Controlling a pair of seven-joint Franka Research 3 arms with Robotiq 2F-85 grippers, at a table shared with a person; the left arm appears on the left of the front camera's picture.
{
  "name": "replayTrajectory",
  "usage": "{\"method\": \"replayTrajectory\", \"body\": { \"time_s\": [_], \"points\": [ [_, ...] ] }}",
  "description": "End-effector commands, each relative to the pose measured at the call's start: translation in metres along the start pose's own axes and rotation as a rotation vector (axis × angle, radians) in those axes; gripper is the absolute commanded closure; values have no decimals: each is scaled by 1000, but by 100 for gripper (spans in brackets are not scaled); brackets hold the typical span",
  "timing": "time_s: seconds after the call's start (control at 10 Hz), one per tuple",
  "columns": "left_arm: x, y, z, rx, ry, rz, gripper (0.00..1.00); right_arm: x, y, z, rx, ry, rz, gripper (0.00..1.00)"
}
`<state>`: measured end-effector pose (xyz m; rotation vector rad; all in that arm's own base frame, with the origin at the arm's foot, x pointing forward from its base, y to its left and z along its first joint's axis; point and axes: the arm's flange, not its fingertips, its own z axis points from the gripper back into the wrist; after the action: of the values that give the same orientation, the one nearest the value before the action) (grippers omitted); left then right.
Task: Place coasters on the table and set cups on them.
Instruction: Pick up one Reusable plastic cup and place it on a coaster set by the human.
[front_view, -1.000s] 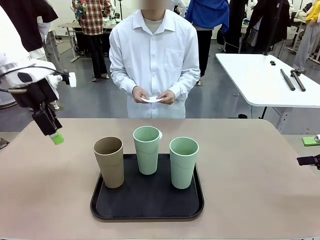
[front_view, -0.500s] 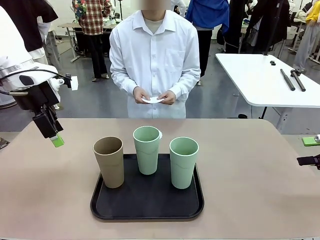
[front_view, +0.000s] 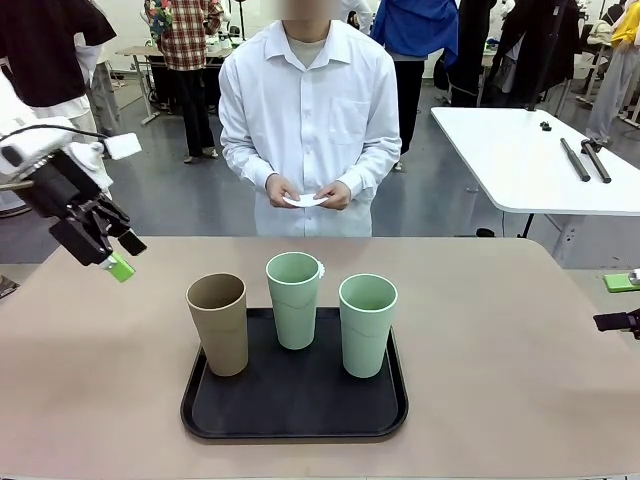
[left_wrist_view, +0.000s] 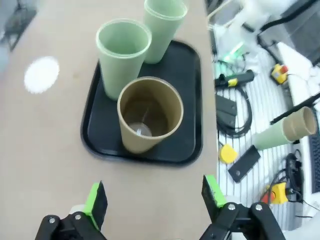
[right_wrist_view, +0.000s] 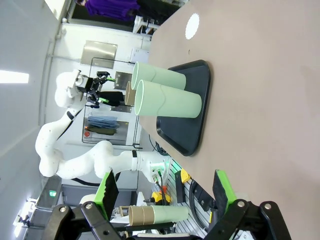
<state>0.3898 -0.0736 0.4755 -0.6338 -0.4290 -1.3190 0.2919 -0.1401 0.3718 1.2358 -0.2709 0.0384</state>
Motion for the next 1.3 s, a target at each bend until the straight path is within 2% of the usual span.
{"method": "replayTrajectory", "body": {
  "time_s": [0.0, 0.1, 0.3, 0.4, 0.5, 0.8, 1.1, 1.2],
  "points": [
    [-38, 22, -4, -180, -227, -150, 0, 2, -1, 0, 11, -11, 5, 0],
    [-58, 34, -13, -183, -360, -253, 0, 2, -1, 0, 11, -11, 5, 0],
    [-90, 50, -38, -216, -527, -340, 0, 2, -1, 0, 11, -11, 5, 0],
    [-104, 56, -54, -181, -586, -370, 0, 2, -1, 0, 11, -11, 5, 0],
    [-114, 62, -68, -173, -610, -344, 0, 2, -1, 0, 11, -11, 5, 0],
    [-128, 69, -99, -158, -600, -233, 0, 2, -1, 0, 11, -11, 5, 0],
    [-135, 76, -115, -227, -576, -194, 0, 2, -1, 0, 11, -11, 5, 0],
    [-133, 71, -113, -209, -512, -224, 0, 2, -1, 0, 11, -11, 5, 0]
  ]
}}
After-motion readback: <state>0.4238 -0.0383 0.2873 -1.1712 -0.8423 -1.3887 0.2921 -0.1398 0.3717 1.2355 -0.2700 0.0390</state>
